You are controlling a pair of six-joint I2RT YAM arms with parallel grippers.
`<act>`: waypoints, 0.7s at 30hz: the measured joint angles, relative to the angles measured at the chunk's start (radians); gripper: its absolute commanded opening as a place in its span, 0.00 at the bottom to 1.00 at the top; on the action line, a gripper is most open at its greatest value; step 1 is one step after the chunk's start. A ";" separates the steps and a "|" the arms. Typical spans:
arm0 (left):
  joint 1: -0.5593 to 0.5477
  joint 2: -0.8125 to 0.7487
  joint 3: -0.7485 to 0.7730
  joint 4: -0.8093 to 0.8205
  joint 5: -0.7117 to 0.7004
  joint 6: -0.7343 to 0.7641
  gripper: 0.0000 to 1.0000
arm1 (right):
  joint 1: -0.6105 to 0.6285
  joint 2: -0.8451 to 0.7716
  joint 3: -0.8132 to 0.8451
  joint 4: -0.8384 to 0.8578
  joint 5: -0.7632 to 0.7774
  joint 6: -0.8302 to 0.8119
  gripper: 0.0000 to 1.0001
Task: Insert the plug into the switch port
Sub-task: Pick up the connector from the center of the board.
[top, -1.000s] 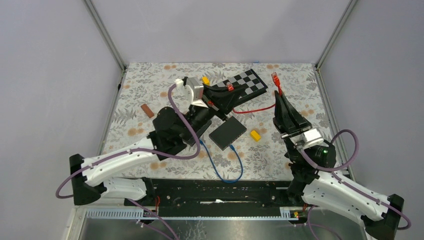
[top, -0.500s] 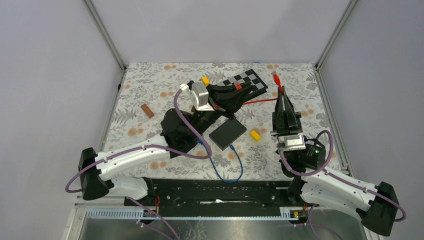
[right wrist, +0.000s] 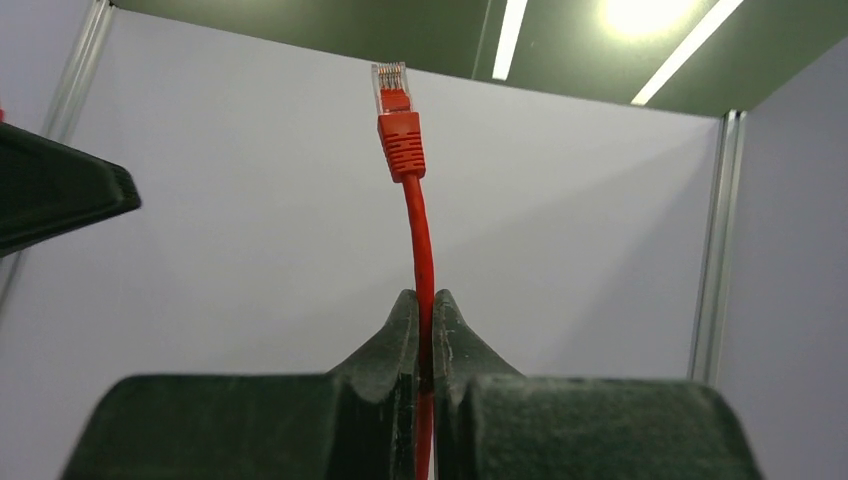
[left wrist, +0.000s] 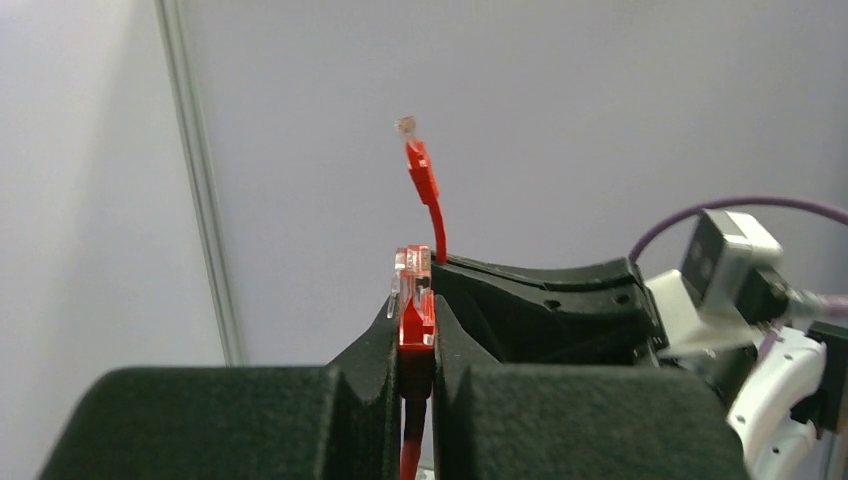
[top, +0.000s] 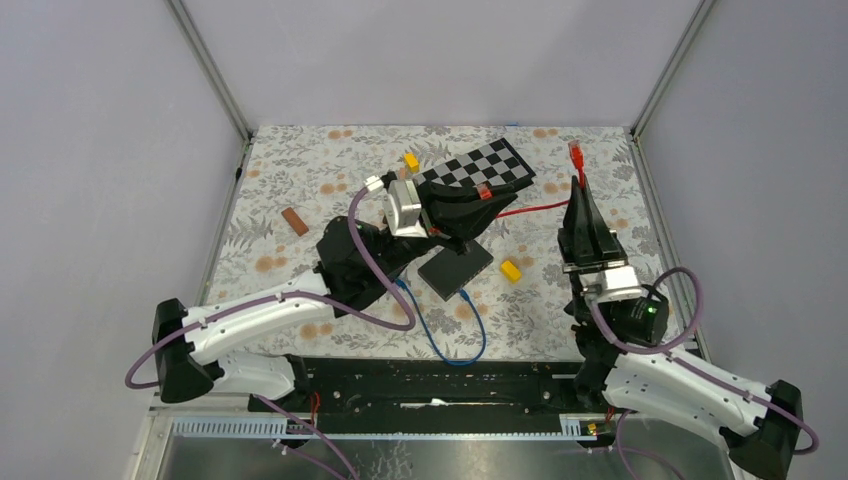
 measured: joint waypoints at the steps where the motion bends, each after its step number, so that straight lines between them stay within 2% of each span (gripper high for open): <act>1: 0.000 -0.009 0.000 -0.015 0.014 0.005 0.00 | 0.000 -0.014 0.001 -0.023 0.009 0.025 0.09; 9: 0.000 -0.155 -0.034 -0.143 0.111 0.058 0.00 | 0.000 -0.226 0.048 -0.425 0.062 0.352 0.16; 16: 0.007 -0.282 -0.090 -0.290 0.108 0.122 0.00 | 0.000 -0.378 0.154 -0.843 -0.027 0.607 0.31; 21: 0.074 -0.328 -0.116 -0.420 0.101 0.146 0.00 | 0.000 -0.419 0.211 -1.054 -0.100 0.715 0.35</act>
